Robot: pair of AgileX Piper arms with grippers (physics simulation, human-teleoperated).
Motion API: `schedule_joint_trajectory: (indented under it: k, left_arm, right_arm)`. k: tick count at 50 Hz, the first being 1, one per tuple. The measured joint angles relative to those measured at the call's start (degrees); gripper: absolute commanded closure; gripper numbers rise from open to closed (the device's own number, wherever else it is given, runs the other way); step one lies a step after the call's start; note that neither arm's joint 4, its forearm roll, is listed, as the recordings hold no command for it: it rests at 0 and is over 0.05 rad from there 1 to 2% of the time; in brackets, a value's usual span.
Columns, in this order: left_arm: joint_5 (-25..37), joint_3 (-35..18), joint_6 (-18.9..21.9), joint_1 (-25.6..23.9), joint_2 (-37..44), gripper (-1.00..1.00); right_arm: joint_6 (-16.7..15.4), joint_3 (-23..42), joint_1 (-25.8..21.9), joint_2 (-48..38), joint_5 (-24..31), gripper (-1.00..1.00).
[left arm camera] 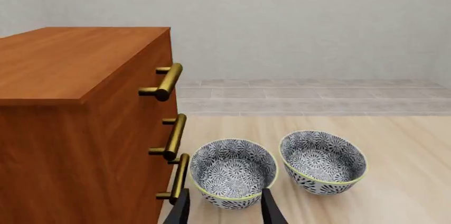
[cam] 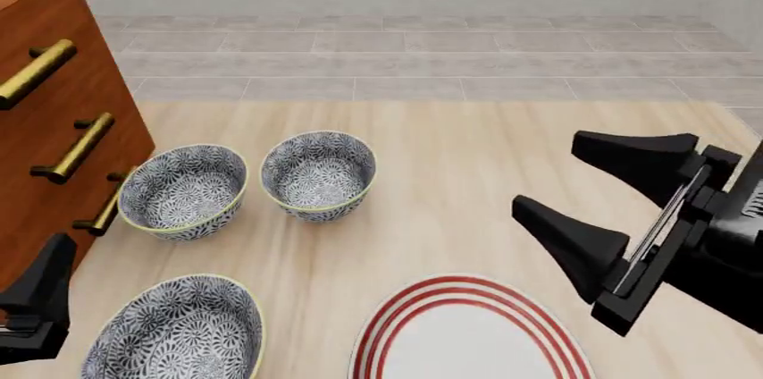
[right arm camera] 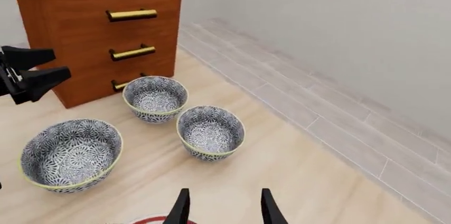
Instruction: Put the bowl at the front on the plate.
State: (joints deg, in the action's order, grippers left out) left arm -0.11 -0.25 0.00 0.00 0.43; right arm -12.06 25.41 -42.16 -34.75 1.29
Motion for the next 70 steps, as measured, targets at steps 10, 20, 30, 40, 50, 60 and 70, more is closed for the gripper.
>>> schedule_joint_trajectory:
  k: [10, 20, 30, 40, 50, 60, 70]
  left_arm:
    - [0.0, 0.0, 0.0, 0.0, 0.0, -1.0]
    - [0.0, 0.0, 0.0, 0.0, 0.0, -1.0]
    - [0.0, 0.0, 0.0, 0.0, 0.0, -1.0]
    - [0.0, 0.0, 0.0, 0.0, 0.0, -1.0]
    - [0.0, 0.0, 0.0, 0.0, 0.0, -1.0]
    - [0.0, 0.0, 0.0, 0.0, 0.0, -1.0]
    - [0.0, 0.0, 0.0, 0.0, 0.0, -1.0]
  right_arm:
    - [-0.7, 1.5, -3.0, -3.8, -1.1, -1.0]
    - [-1.2, 2.8, -7.0, -8.6, -2.9, -1.0]
    - [-0.5, 4.9, -9.8, -13.1, -3.7, -1.0]
    - [1.3, 7.6, -11.5, -17.7, -4.1, -1.0]
    - [3.4, 10.6, -12.5, -22.3, -3.7, -1.0]
    - [4.6, 13.7, -13.0, -26.9, -3.1, -1.0]
    - [5.1, 16.7, -12.9, -31.2, -2.1, -1.0]
